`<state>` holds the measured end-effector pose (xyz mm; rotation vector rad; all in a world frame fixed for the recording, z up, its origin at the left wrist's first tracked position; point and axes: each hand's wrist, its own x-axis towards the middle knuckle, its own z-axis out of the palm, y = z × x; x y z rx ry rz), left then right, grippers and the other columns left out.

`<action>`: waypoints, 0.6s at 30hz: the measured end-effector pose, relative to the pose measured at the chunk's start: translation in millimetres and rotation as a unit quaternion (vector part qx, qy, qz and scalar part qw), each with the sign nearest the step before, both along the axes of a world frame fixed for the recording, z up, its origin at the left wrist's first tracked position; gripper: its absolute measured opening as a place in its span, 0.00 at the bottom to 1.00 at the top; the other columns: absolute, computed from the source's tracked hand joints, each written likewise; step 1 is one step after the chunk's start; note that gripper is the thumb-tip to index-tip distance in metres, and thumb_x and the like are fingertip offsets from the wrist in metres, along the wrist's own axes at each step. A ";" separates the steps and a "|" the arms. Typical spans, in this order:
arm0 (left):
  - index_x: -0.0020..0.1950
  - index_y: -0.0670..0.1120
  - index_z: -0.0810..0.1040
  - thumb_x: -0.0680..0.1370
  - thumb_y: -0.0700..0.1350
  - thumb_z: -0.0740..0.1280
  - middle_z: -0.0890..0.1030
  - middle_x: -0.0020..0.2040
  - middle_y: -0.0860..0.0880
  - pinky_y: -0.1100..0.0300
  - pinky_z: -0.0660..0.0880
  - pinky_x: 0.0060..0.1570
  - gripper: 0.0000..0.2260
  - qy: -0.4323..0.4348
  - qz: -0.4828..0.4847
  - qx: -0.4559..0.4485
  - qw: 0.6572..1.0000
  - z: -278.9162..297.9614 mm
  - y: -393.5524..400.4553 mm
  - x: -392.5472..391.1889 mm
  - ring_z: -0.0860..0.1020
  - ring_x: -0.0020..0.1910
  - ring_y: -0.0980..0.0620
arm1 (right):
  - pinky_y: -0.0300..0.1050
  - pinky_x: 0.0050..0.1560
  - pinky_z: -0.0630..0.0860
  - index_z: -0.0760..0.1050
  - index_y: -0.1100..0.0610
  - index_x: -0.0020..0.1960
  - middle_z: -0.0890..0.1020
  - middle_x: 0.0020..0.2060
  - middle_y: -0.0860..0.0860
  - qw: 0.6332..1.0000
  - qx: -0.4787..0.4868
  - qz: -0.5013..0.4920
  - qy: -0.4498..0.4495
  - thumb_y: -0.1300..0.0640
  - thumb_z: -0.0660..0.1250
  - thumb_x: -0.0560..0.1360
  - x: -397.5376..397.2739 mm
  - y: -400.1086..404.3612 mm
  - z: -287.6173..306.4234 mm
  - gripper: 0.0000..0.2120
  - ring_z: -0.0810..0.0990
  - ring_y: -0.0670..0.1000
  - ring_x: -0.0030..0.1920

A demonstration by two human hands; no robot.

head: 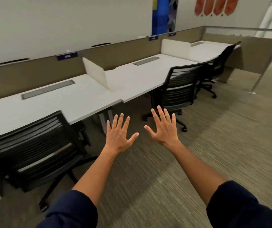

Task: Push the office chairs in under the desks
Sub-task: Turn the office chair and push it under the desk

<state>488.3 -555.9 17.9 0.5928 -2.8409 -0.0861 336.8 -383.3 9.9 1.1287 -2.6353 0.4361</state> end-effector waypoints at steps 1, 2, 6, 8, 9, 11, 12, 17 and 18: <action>0.83 0.52 0.48 0.74 0.74 0.41 0.44 0.83 0.46 0.37 0.39 0.77 0.43 -0.004 -0.012 0.000 1.000 -0.9 11.7 -25.7 0.39 0.81 0.45 | 0.67 0.78 0.44 0.48 0.48 0.83 0.48 0.83 0.53 1.000 0.001 -0.011 -0.001 0.26 0.43 0.76 -22.6 15.0 -2.8 0.42 0.48 0.59 0.82; 0.83 0.51 0.48 0.74 0.74 0.41 0.44 0.83 0.46 0.37 0.39 0.77 0.43 -0.007 -0.023 -0.004 1.000 -1.8 21.7 -47.5 0.39 0.81 0.45 | 0.67 0.78 0.44 0.48 0.48 0.83 0.48 0.83 0.53 1.000 0.002 -0.019 -0.001 0.26 0.43 0.76 -42.0 28.1 -5.4 0.42 0.49 0.59 0.82; 0.83 0.51 0.48 0.75 0.74 0.43 0.45 0.83 0.46 0.36 0.40 0.77 0.41 -0.015 -0.063 -0.013 0.998 -4.5 69.7 -152.1 0.40 0.81 0.44 | 0.68 0.78 0.45 0.49 0.49 0.83 0.49 0.83 0.54 0.998 0.008 -0.059 -0.007 0.26 0.42 0.76 -132.3 87.3 -6.4 0.43 0.49 0.60 0.82; 0.83 0.51 0.48 0.76 0.73 0.44 0.45 0.83 0.46 0.36 0.40 0.77 0.41 -0.012 -0.071 -0.006 0.997 -5.0 89.5 -196.4 0.40 0.81 0.44 | 0.68 0.78 0.45 0.49 0.49 0.83 0.49 0.83 0.54 0.998 0.015 -0.065 0.000 0.26 0.43 0.76 -172.5 112.1 -3.6 0.42 0.49 0.60 0.82; 0.83 0.51 0.48 0.76 0.73 0.44 0.45 0.83 0.46 0.36 0.40 0.77 0.41 -0.012 -0.074 -0.002 0.997 -5.0 99.4 -218.5 0.41 0.81 0.44 | 0.68 0.78 0.46 0.48 0.49 0.83 0.49 0.83 0.54 0.997 0.018 -0.069 0.005 0.26 0.43 0.76 -193.4 124.0 -1.3 0.42 0.49 0.60 0.82; 0.83 0.50 0.48 0.74 0.74 0.41 0.45 0.83 0.45 0.36 0.40 0.77 0.42 -0.016 -0.088 0.003 0.996 -4.5 117.3 -257.5 0.41 0.81 0.44 | 0.69 0.78 0.46 0.49 0.49 0.83 0.49 0.83 0.54 0.996 0.022 -0.082 0.009 0.26 0.43 0.77 -233.1 145.5 2.7 0.42 0.50 0.60 0.82; 0.83 0.50 0.47 0.74 0.74 0.40 0.44 0.83 0.45 0.36 0.40 0.77 0.43 -0.019 -0.094 0.002 0.995 -4.8 123.3 -271.7 0.40 0.81 0.44 | 0.69 0.78 0.47 0.49 0.49 0.83 0.50 0.83 0.54 0.996 0.021 -0.088 0.011 0.26 0.43 0.77 -248.0 154.0 3.8 0.42 0.50 0.60 0.82; 0.83 0.50 0.47 0.72 0.74 0.38 0.44 0.83 0.45 0.36 0.42 0.77 0.45 -0.033 -0.114 0.001 0.993 -10.1 138.7 -348.2 0.40 0.81 0.44 | 0.68 0.78 0.44 0.48 0.49 0.83 0.49 0.83 0.54 0.993 0.021 -0.115 0.004 0.26 0.41 0.76 -320.3 182.0 -0.5 0.43 0.49 0.60 0.82; 0.83 0.50 0.47 0.72 0.75 0.38 0.44 0.83 0.45 0.36 0.42 0.77 0.45 -0.035 -0.117 0.001 0.993 -12.0 138.7 -365.4 0.40 0.81 0.44 | 0.68 0.78 0.44 0.49 0.49 0.83 0.49 0.83 0.54 0.993 0.019 -0.119 -0.001 0.26 0.42 0.76 -335.9 183.8 -4.3 0.43 0.49 0.61 0.82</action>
